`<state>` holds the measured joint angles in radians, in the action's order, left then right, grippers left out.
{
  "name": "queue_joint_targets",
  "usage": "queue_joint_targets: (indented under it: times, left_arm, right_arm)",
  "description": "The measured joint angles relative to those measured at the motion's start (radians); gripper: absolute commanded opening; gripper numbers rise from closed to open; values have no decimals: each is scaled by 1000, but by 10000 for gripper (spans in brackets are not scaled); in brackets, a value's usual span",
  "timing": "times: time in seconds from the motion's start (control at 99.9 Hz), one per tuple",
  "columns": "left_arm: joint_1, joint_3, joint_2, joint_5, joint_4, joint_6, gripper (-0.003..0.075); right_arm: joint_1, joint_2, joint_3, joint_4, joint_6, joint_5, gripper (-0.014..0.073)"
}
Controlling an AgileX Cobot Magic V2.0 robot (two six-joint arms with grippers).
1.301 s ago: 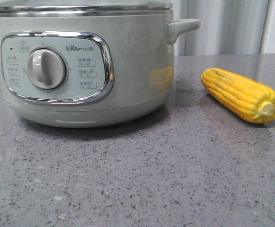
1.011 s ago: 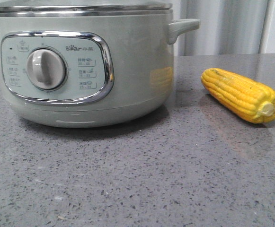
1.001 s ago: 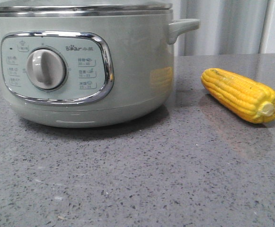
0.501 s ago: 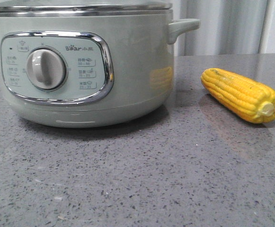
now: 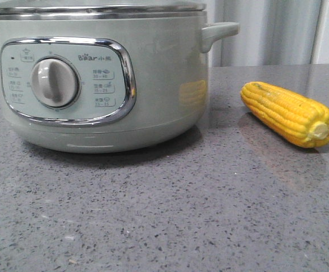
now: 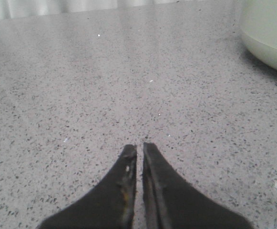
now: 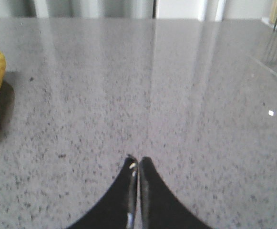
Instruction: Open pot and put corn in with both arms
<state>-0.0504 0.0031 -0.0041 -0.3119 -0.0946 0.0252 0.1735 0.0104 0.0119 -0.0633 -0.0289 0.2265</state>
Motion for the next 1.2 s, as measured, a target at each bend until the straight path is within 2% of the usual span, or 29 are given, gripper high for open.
queue_joint_targets:
  times: [0.22,0.651,0.891,1.051,1.201]
  left_arm:
    - [0,0,0,76,-1,0,-20]
    - [0,0,0,233,-2,0,-20]
    - [0,-4,0,473,124,0,-20]
    - [0,-71,0,412,95,0,-20]
    - [0,-216,74,284,11,0,-20]
  right_arm:
    - [0,0,0,-2,0,-92,-74]
    - [0,0,0,-2,0,-149,-74]
    - [0,0,0,-2,0,-274,-74]
    - [0,0,-49,-4,0,-209,-74]
    - [0,-37,-170,-4,0,-30,-74]
